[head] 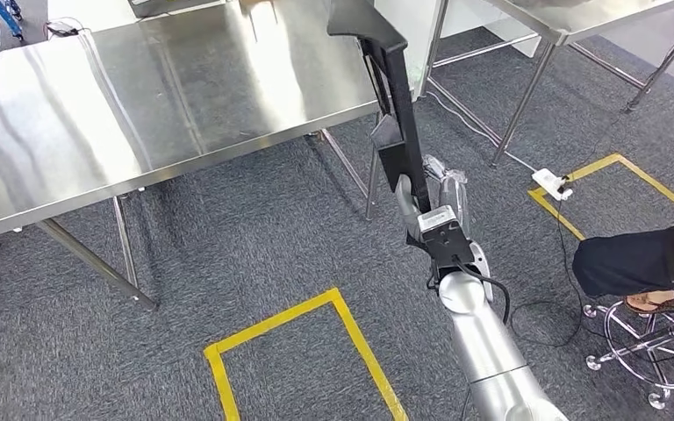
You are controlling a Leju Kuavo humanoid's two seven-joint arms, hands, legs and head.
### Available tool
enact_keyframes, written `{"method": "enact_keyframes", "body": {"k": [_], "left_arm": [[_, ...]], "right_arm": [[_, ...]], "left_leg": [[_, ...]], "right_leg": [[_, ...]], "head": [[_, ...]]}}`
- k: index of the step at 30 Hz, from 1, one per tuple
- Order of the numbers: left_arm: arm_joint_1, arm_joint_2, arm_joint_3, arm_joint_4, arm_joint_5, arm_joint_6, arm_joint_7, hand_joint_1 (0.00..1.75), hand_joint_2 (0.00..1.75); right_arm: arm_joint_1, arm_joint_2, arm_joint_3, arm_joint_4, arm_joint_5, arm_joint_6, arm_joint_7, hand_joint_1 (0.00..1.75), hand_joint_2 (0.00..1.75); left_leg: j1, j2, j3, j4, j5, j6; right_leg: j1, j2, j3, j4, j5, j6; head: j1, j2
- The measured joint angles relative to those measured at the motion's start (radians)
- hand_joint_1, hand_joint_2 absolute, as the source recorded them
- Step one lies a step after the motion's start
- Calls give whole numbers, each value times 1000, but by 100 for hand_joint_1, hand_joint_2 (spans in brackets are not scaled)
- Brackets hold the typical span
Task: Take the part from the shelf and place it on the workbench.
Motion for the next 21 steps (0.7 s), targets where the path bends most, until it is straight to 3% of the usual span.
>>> {"method": "enact_keyframes", "body": {"k": [2,3,4,6,7,8,10,11,13,16,18,19,21], "left_arm": [[2,-2,0,0,1,-1,0,0,175],[4,-4,0,1,2,-2,0,0,175],[5,-5,0,1,2,-2,0,0,175],[6,-6,0,1,2,-2,0,0,175],[6,-5,0,1,2,-2,0,0,175],[6,-4,0,1,2,-1,0,0,175],[6,-3,0,1,2,-1,0,0,175],[6,-3,0,1,2,0,0,0,175],[5,-2,0,1,2,0,0,0,175],[5,-2,0,2,2,0,0,0,175],[8,-2,0,2,2,0,0,0,175],[8,-2,0,2,2,0,0,0,175],[9,-1,0,2,2,0,0,0,175]], "right_arm": [[-3,-1,0,4,-1,0,0,175,175],[-2,-1,0,6,-2,0,0,175,175],[-2,-1,0,7,-2,0,0,175,175],[-3,-2,0,10,-2,0,0,175,175],[-4,-2,1,11,-2,1,0,175,175],[-5,-2,1,13,-2,1,1,175,175],[-5,-2,1,15,-4,1,1,175,175],[-5,-2,1,15,-4,1,1,175,175],[-9,-2,0,15,-3,1,1,175,175],[-13,-2,1,15,-2,1,1,175,175],[-12,-2,1,16,-1,2,1,175,175],[-11,-2,1,17,0,2,1,175,175],[-13,0,1,17,0,2,1,175,175]], "left_leg": [[4,-4,7,1,-11,-11],[7,-7,13,2,-17,-18],[12,-9,21,3,-25,-26],[21,-13,38,15,-47,-46],[23,-15,41,23,-59,-55],[23,-16,41,29,-70,-65],[21,-16,39,37,-82,-76],[23,-14,37,41,-86,-81],[27,-9,12,89,-90,-88],[31,-2,-107,268,-140,-102],[32,-2,-169,321,-160,-104],[31,-2,-175,299,-140,-99],[26,-1,-144,176,-44,-80]], "right_leg": [[-8,0,-79,96,-29,11],[-13,0,-98,102,-24,19],[-19,0,-99,72,0,33],[-32,-2,-63,-58,83,70],[-33,-4,-48,-113,108,75],[-33,-5,-35,-146,124,67],[-29,-5,-31,-155,120,27],[-31,-3,-24,-153,123,14],[-34,-2,-12,-155,118,-1],[-32,-1,7,-156,101,-17],[-28,0,24,-156,85,-19],[-26,0,35,-156,77,-19],[-22,0,58,-158,59,-18]], "head": [[0,0],[0,0],[0,0],[2,0],[5,0],[6,0],[6,0],[5,0],[5,0],[4,0],[4,0],[4,0],[4,0]]}}
